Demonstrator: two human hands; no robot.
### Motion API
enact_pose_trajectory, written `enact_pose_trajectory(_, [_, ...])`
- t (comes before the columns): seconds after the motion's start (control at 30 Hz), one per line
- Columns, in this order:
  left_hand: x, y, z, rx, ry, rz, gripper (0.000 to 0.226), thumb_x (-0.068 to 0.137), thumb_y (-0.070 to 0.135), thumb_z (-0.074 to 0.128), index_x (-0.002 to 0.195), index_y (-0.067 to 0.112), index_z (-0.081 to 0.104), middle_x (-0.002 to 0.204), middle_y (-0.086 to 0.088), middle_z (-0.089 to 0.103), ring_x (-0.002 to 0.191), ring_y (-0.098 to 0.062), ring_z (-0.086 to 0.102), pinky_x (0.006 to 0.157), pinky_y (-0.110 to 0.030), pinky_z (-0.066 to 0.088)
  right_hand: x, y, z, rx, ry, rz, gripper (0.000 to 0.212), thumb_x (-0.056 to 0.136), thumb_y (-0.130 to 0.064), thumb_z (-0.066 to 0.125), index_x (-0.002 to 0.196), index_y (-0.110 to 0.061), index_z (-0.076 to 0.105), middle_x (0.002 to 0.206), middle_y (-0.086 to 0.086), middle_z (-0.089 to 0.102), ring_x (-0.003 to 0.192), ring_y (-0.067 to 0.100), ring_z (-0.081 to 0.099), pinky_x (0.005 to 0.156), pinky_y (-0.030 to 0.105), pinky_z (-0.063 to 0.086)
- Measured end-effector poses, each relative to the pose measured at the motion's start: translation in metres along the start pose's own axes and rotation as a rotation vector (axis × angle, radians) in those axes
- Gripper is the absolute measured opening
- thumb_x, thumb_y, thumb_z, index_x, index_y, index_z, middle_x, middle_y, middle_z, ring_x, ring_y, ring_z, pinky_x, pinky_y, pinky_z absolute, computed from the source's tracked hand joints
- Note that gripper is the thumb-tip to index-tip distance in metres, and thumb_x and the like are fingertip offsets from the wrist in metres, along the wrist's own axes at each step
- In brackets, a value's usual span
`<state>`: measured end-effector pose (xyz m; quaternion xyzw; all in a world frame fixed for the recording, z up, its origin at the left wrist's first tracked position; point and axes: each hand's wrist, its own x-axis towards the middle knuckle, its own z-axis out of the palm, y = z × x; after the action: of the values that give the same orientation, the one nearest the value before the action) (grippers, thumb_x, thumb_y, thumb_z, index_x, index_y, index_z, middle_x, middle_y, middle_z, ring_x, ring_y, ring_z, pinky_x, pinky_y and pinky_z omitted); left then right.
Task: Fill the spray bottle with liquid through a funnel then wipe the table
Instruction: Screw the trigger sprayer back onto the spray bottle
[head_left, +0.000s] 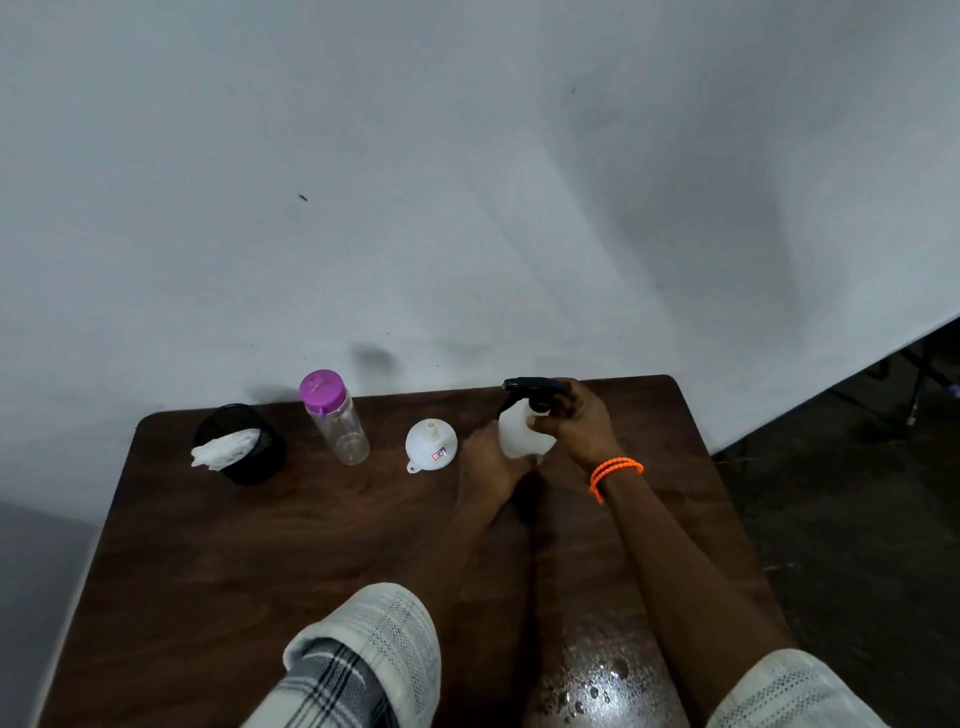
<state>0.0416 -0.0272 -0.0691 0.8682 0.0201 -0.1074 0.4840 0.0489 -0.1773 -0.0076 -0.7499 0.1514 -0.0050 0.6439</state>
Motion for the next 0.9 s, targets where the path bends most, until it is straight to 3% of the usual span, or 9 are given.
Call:
enact_pose_trajectory(0.13, [-0.008, -0.007, -0.009, 0.013, 0.014, 0.006, 0.058, 0.065, 0.044, 0.086, 0.110, 0.013, 0.066, 0.105, -0.002, 0.071, 0.097, -0.020, 0.067, 0.075, -0.029, 0.054, -0.009, 0.004, 0.011, 0.056, 0.144, 0.009, 0.060, 0.065, 0.025, 0.076, 0.114, -0.009, 0.065, 0.108, 0.009, 0.074, 0.102, 0.014, 0.071, 0.085, 0.022, 0.057])
enact_pose_trajectory(0.23, [-0.019, -0.017, -0.021, 0.021, 0.016, -0.044, 0.072, 0.073, 0.035, 0.086, 0.134, 0.007, 0.061, 0.125, -0.009, 0.068, 0.114, -0.024, 0.065, 0.094, -0.034, 0.054, -0.025, 0.001, 0.031, 0.076, 0.403, 0.023, 0.052, 0.069, 0.023, 0.073, 0.114, -0.001, 0.064, 0.106, 0.008, 0.070, 0.097, 0.014, 0.067, 0.079, 0.015, 0.055])
enact_pose_trajectory(0.3, [-0.029, -0.026, -0.035, 0.019, 0.053, -0.063, 0.064, 0.076, 0.028, 0.086, 0.131, 0.003, 0.064, 0.123, -0.013, 0.070, 0.113, -0.026, 0.067, 0.099, -0.034, 0.052, -0.040, 0.004, 0.050, 0.073, 0.530, 0.043, 0.037, 0.071, 0.017, 0.074, 0.099, -0.007, 0.065, 0.101, 0.013, 0.068, 0.091, 0.022, 0.064, 0.079, 0.027, 0.055])
enact_pose_trajectory(0.37, [-0.039, -0.043, -0.054, 0.051, 0.164, -0.072, 0.042, 0.074, 0.022, 0.086, 0.109, 0.001, 0.075, 0.103, -0.014, 0.076, 0.098, -0.028, 0.071, 0.097, -0.034, 0.052, -0.058, 0.009, 0.078, 0.042, 0.573, 0.099, 0.034, 0.073, 0.010, 0.074, 0.082, -0.019, 0.060, 0.089, 0.013, 0.066, 0.081, 0.027, 0.061, 0.082, 0.044, 0.055])
enact_pose_trajectory(0.43, [-0.048, -0.058, -0.079, 0.046, 0.244, -0.077, 0.027, 0.074, 0.020, 0.085, 0.095, 0.004, 0.079, 0.090, -0.011, 0.078, 0.087, -0.026, 0.073, 0.088, -0.035, 0.057, -0.076, 0.013, 0.102, -0.067, 0.508, 0.121, 0.032, 0.075, 0.006, 0.075, 0.077, -0.021, 0.058, 0.080, 0.010, 0.065, 0.077, 0.030, 0.063, 0.081, 0.043, 0.054])
enact_pose_trajectory(0.63, [-0.071, -0.099, -0.173, -0.024, 0.335, -0.182, 0.028, 0.087, 0.029, 0.076, 0.108, 0.009, 0.077, 0.102, -0.007, 0.078, 0.096, -0.019, 0.073, 0.089, -0.025, 0.052, -0.114, 0.002, 0.194, -0.335, 0.118, -0.058, 0.014, 0.080, -0.003, 0.076, 0.077, -0.016, 0.074, 0.078, 0.000, 0.074, 0.079, 0.020, 0.070, 0.077, 0.032, 0.053])
enact_pose_trajectory(0.7, [-0.078, -0.115, -0.204, -0.034, 0.419, -0.216, 0.025, 0.089, 0.031, 0.074, 0.104, 0.011, 0.078, 0.097, -0.005, 0.079, 0.091, -0.016, 0.073, 0.084, -0.022, 0.051, -0.122, -0.003, 0.230, -0.366, -0.094, -0.094, 0.014, 0.081, -0.007, 0.076, 0.079, -0.021, 0.075, 0.080, -0.008, 0.075, 0.080, 0.008, 0.070, 0.078, 0.026, 0.054])
enact_pose_trajectory(0.8, [-0.082, -0.133, -0.245, -0.102, 0.550, -0.256, 0.018, 0.092, 0.031, 0.069, 0.091, 0.016, 0.080, 0.082, 0.003, 0.076, 0.079, -0.012, 0.071, 0.074, -0.021, 0.050, -0.123, -0.013, 0.277, -0.350, -0.212, -0.063, 0.006, 0.082, -0.013, 0.077, 0.082, -0.019, 0.080, 0.082, -0.007, 0.078, 0.081, 0.006, 0.071, 0.078, 0.013, 0.050])
enact_pose_trajectory(0.9, [-0.080, -0.142, -0.280, -0.154, 0.625, -0.244, 0.015, 0.094, 0.022, 0.067, 0.087, 0.014, 0.078, 0.075, 0.004, 0.073, 0.073, -0.010, 0.066, 0.068, -0.021, 0.044, -0.117, -0.022, 0.316, -0.206, -0.190, 0.087, 0.007, 0.080, -0.028, 0.078, 0.081, -0.021, 0.080, 0.078, -0.006, 0.078, 0.077, 0.013, 0.073, 0.079, 0.029, 0.060])
